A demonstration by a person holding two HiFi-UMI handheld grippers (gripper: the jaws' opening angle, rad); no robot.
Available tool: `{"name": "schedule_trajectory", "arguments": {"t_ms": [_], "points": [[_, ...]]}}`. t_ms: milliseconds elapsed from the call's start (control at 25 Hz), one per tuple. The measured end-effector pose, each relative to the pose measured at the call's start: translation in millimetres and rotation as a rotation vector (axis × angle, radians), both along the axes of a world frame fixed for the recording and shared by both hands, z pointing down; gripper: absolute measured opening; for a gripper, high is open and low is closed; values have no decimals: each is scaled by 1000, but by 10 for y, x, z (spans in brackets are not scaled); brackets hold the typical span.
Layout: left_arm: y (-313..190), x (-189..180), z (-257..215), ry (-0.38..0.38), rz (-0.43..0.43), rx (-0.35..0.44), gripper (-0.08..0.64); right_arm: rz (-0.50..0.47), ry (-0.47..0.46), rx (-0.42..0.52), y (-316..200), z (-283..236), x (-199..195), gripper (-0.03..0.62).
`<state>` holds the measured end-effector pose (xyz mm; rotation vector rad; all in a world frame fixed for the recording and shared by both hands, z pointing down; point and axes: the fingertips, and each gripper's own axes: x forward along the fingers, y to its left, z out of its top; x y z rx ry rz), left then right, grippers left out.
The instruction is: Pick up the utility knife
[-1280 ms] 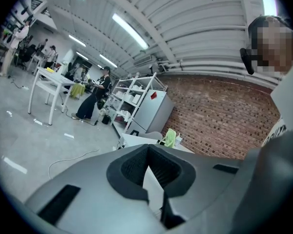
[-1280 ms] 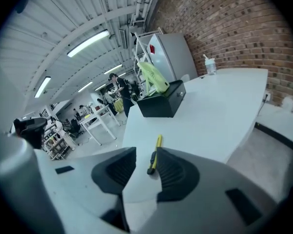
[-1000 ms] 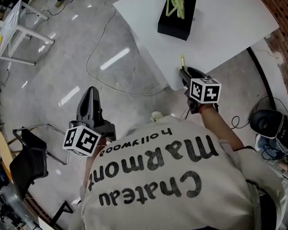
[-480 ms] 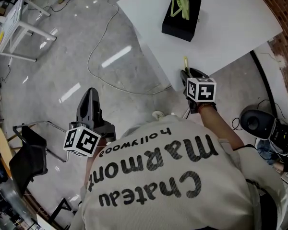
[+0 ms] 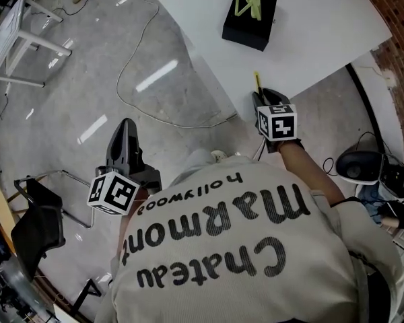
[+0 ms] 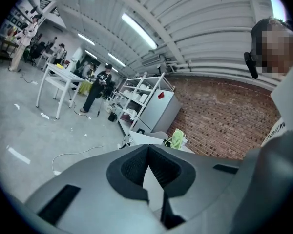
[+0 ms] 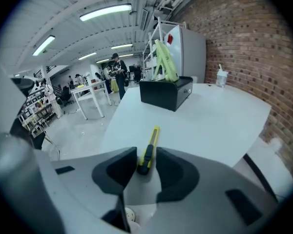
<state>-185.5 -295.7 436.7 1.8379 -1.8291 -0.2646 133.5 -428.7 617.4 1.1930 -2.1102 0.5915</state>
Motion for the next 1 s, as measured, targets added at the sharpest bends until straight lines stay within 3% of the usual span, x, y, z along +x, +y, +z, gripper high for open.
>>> {"name": "schedule_trajectory", "arguments": {"t_ms": [320, 640, 1000], "points": [[-167, 89, -157, 10, 73, 25, 1, 40, -14, -23, 16, 19, 62, 87], [-88, -55, -262, -13, 66, 58, 0, 33, -15, -65, -6, 28, 85, 72], [233, -239, -242, -30, 98, 15, 2, 127, -26, -149, 7, -10, 107, 69]]}}
